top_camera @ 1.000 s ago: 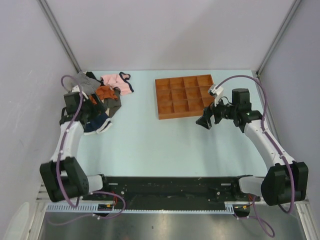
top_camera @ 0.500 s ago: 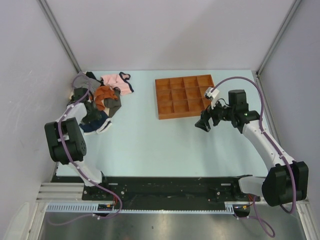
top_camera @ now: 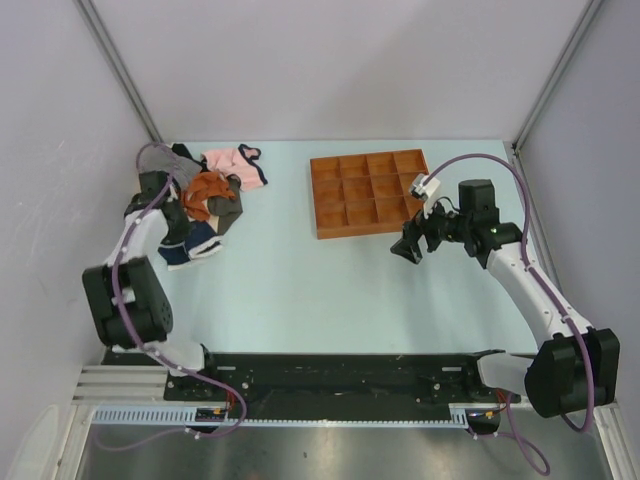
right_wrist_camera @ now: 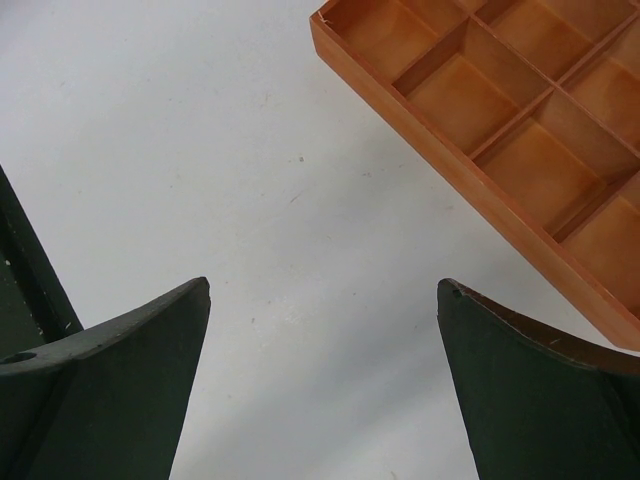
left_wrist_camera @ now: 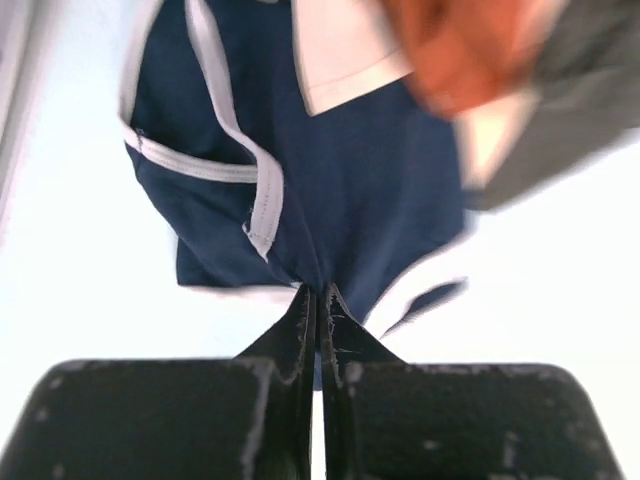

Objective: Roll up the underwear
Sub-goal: Pick up the underwear from the corner of the board, then place the underwear at the center of the board.

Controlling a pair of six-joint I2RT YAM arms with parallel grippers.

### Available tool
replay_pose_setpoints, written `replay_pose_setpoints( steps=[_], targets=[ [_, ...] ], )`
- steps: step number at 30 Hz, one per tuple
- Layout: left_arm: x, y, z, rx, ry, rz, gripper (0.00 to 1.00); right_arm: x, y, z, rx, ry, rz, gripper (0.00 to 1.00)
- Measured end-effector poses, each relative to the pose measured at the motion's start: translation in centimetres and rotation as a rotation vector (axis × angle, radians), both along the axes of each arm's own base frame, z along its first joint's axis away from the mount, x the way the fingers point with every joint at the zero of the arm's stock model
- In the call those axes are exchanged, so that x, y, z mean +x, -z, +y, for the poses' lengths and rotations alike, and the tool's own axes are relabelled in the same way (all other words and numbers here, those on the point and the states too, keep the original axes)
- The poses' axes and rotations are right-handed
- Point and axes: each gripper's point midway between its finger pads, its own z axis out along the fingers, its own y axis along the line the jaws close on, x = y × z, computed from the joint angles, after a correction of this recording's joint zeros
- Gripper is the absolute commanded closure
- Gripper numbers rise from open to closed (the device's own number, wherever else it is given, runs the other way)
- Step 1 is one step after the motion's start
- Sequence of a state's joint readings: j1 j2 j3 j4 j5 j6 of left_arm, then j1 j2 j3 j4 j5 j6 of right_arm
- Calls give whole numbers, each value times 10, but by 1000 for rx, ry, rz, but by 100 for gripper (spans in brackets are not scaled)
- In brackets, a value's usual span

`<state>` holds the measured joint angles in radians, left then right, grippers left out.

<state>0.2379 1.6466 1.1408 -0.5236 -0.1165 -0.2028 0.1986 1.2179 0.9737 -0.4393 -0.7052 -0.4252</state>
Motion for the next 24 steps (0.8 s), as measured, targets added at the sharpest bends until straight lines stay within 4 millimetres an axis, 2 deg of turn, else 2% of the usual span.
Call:
replay_pose_setpoints(
  steps=[3,8,10,14,17,19,21,24],
  targets=[
    [3,-56,-11,-18,20,-163,100,0,-2,-1,0,1,-7,0],
    [-6,-194,-47,-31,98,-542,100,-1,-3,-1,0,-2,-12,0],
    [-15,-243,-65,-41,143,-670,100,-2,-3,-1,-1,-2,-12,0],
    [-38,-309,-100,-78,240,-835,100,-1,-3,-1,-4,-5,-17,0],
    [-52,-338,-135,-142,344,-897,99,-1,-3,-3,-10,-7,-24,0],
    [-62,-345,-175,-219,462,-907,100,0,-3,-4,-17,-10,-32,0],
    [-77,-341,-221,-311,596,-882,100,-1,-4,-6,-20,-11,-41,0],
    [-106,-318,-285,-432,778,-792,100,-1,-12,-15,-15,1,-72,0]
  ],
)
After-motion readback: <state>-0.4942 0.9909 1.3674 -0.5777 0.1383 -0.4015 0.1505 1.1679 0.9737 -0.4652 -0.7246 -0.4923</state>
